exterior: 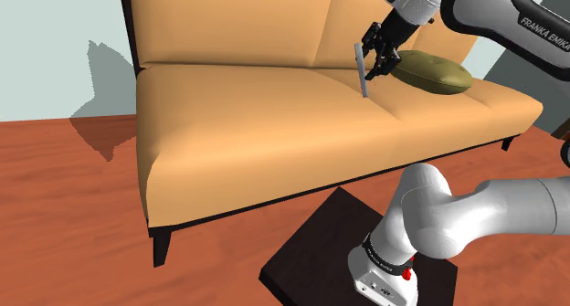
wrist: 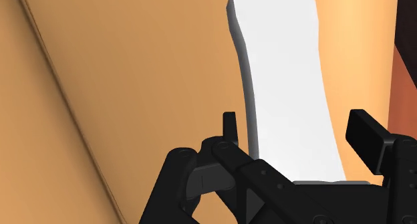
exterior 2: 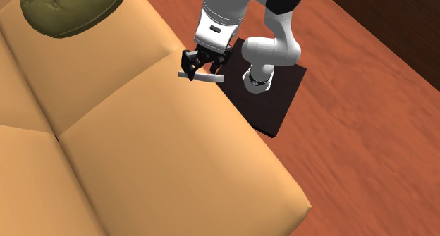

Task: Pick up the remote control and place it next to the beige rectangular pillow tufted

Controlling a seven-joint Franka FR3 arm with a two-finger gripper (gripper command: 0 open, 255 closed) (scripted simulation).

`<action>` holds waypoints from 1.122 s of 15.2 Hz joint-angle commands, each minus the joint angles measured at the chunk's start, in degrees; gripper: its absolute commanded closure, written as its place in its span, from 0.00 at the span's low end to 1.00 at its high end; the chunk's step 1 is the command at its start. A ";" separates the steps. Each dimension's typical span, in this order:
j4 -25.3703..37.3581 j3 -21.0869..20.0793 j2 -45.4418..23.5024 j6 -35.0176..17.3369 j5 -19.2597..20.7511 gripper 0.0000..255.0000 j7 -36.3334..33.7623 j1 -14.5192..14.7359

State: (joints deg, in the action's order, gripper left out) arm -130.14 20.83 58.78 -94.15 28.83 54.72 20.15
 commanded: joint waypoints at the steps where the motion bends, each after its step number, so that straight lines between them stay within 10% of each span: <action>1: 1.94 -0.25 -0.90 0.98 -0.36 1.00 0.32 0.24; 17: 19.16 -2.02 -9.02 9.85 -2.97 1.00 3.09 1.81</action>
State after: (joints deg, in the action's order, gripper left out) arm -112.14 18.91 50.34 -84.86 26.02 57.65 21.85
